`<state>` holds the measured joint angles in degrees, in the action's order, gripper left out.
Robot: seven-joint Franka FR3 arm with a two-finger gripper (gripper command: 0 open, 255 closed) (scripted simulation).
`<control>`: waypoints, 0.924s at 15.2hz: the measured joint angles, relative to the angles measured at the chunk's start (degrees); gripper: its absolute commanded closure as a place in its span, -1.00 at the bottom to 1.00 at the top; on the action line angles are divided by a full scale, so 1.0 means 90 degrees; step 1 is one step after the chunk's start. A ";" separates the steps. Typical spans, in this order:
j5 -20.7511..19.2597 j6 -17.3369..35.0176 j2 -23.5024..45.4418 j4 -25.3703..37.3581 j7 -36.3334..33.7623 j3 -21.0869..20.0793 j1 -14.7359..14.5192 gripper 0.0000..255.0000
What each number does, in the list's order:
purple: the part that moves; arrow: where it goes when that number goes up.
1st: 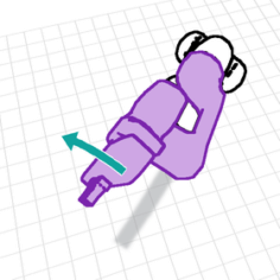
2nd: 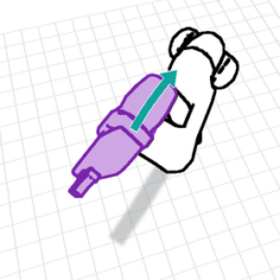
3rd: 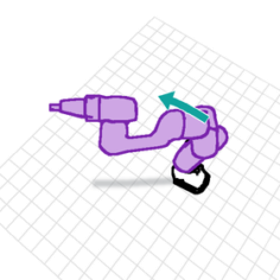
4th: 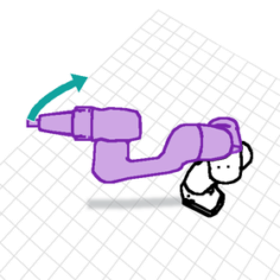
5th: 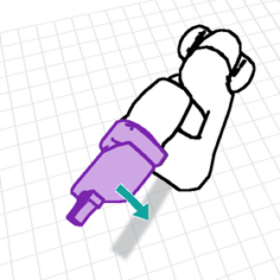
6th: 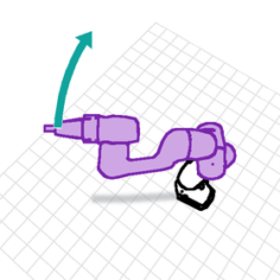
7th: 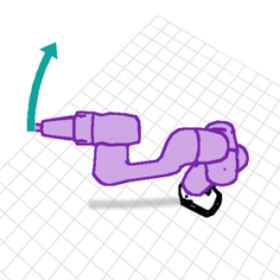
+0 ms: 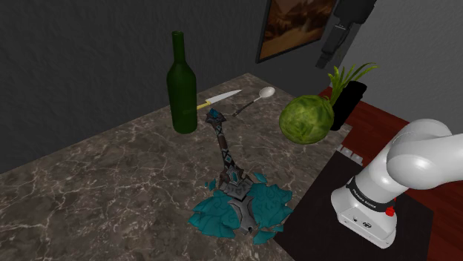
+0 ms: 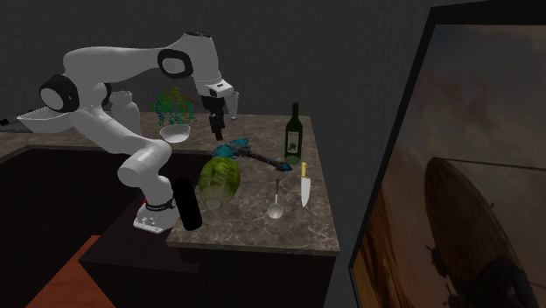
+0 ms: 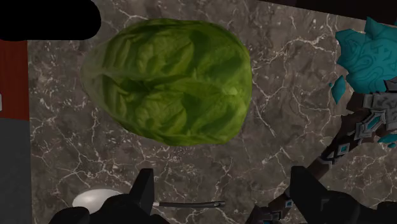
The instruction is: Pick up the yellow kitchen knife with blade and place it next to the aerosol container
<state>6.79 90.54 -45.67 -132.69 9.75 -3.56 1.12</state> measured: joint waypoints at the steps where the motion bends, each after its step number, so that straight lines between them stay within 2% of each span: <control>1: 0.0000 0.0000 0.0000 0.0000 0.0000 0.0000 0.0000 -1.00; 5: -0.0001 0.0658 0.0379 -0.0238 0.0849 0.0392 -0.0166 -1.00; 9: 0.0041 0.1393 0.1051 -0.0285 0.2095 0.0984 -0.0375 -1.00; 14: 0.0419 0.2248 0.2188 -0.0042 0.3572 0.1517 -0.0804 -1.00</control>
<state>10.56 110.78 -25.97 -133.07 41.90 10.09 -6.12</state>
